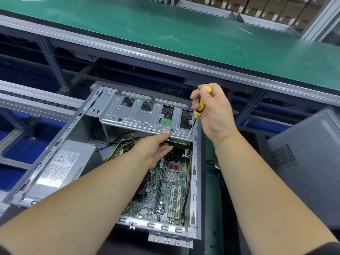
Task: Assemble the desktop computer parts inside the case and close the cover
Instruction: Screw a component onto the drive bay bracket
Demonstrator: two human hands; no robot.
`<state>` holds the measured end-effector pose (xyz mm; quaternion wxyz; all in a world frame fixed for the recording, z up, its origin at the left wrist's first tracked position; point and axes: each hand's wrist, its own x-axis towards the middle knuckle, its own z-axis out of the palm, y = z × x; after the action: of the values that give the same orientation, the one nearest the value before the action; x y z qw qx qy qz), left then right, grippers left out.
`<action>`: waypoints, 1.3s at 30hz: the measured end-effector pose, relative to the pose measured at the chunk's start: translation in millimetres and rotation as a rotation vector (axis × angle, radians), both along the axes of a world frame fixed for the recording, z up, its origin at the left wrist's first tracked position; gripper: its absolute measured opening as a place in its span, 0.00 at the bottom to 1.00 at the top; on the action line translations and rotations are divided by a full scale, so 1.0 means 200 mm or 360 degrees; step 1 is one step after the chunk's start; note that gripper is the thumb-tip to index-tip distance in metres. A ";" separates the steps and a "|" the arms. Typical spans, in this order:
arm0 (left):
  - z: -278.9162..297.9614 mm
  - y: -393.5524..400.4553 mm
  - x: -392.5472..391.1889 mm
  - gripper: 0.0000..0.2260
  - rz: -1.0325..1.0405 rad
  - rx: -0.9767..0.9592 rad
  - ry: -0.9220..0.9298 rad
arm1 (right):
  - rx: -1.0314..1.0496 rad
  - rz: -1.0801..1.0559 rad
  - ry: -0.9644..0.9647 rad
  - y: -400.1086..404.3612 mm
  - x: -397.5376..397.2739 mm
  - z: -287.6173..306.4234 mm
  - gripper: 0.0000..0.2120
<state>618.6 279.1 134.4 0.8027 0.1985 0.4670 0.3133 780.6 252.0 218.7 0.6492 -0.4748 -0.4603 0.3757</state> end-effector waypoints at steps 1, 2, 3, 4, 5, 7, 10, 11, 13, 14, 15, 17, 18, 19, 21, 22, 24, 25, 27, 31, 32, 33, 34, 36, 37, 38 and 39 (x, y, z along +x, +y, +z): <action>0.00 0.00 0.00 0.19 0.0003 0.0000 0.0001 | 0.0005 -0.0002 0.0005 0.00 0.00 -0.01 0.06; 0.00 0.00 0.00 0.21 0.0008 0.0000 0.0005 | 0.0014 0.0006 0.0031 0.00 -0.01 -0.01 0.07; 0.01 0.00 0.00 0.22 0.0010 0.0000 0.0012 | 0.0026 0.0021 0.0061 0.00 -0.01 -0.02 0.10; 0.01 0.00 0.00 0.21 0.0008 0.0001 0.0014 | 0.0036 0.0038 0.0087 0.00 0.00 -0.02 0.13; 0.01 0.00 0.00 0.19 0.0003 0.0002 0.0012 | 0.0042 0.0047 0.0101 0.00 0.00 -0.02 0.16; 0.01 0.00 0.00 0.15 -0.0007 0.0001 0.0003 | 0.0053 0.0056 0.0137 0.00 0.01 -0.03 0.17; 0.01 -0.01 0.00 0.15 -0.0005 0.0002 0.0013 | 0.0073 0.0062 0.0221 0.00 0.01 -0.04 0.14; 0.01 -0.01 0.00 0.15 -0.0004 0.0000 0.0016 | 0.0078 0.0063 0.0248 0.00 0.01 -0.04 0.13; 0.02 -0.01 0.00 0.15 -0.0005 -0.0003 0.0012 | 0.0076 0.0054 0.0289 0.00 0.00 -0.04 0.11; 0.02 -0.01 0.00 0.14 -0.0007 -0.0003 0.0011 | 0.0069 0.0043 0.0299 0.00 0.00 -0.04 0.10; 0.02 -0.01 0.00 0.15 -0.0010 -0.0002 0.0013 | 0.0063 0.0028 0.0303 0.00 0.00 -0.04 0.10; 0.02 -0.01 0.00 0.18 -0.0007 0.0007 0.0018 | 0.0060 -0.0002 0.0316 0.00 0.00 -0.03 0.10; 0.02 -0.01 0.00 0.21 -0.0001 0.0011 0.0022 | 0.0059 -0.0016 0.0316 0.00 0.00 -0.03 0.10; 0.02 -0.02 0.00 0.23 0.0004 0.0011 0.0025 | 0.0054 -0.0032 0.0301 0.00 0.00 -0.03 0.10; 0.03 -0.02 0.00 0.24 0.0010 0.0012 0.0026 | 0.0035 -0.0066 0.0252 0.00 0.00 -0.02 0.09; 0.03 -0.02 0.00 0.25 0.0008 0.0012 0.0027 | 0.0029 -0.0081 0.0230 0.00 -0.01 -0.02 0.09; 0.03 -0.02 0.00 0.26 0.0003 0.0011 0.0041 | 0.0018 -0.0119 0.0185 -0.01 -0.01 -0.01 0.08; 0.04 -0.02 0.00 0.26 0.0002 0.0008 0.0051 | 0.0009 -0.0147 0.0159 -0.01 -0.01 -0.01 0.08; 0.04 -0.02 0.00 0.25 -0.0001 0.0004 0.0059 | -0.0009 -0.0204 0.0102 -0.01 -0.01 0.00 0.07; 0.05 -0.03 0.00 0.24 0.0004 0.0001 0.0057 | -0.0031 -0.0327 -0.0042 -0.02 -0.04 0.01 0.07; 0.06 -0.03 -0.01 0.25 0.0008 0.0005 0.0063 | -0.0032 -0.0382 -0.0098 -0.02 -0.04 0.01 0.08; 0.07 -0.04 -0.01 0.25 0.0006 0.0007 0.0074 | -0.0037 -0.0438 -0.0168 -0.03 -0.04 0.01 0.08; 0.07 -0.04 -0.01 0.25 0.0001 0.0011 0.0084 | -0.0051 -0.0484 -0.0255 -0.04 -0.03 0.01 0.09; 0.09 -0.04 -0.01 0.24 -0.0030 0.0018 0.0123 | -0.0131 -0.0533 -0.0497 -0.07 -0.01 0.02 0.09; 0.11 -0.04 -0.01 0.24 -0.0058 0.0020 0.0153 | -0.0193 -0.0549 -0.0650 -0.08 0.00 0.02 0.08; 0.12 -0.04 -0.02 0.24 -0.0090 0.0019 0.0182 | -0.0250 -0.0560 -0.0796 -0.10 0.01 0.02 0.08; 0.13 -0.03 -0.02 0.24 -0.0123 0.0008 0.0211 | -0.0281 -0.0559 -0.0905 -0.12 0.02 0.02 0.08</action>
<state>614.6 272.5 159.7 0.7811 0.2387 0.5103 0.2694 784.2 227.9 223.2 0.5062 -0.6869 -0.4996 0.1493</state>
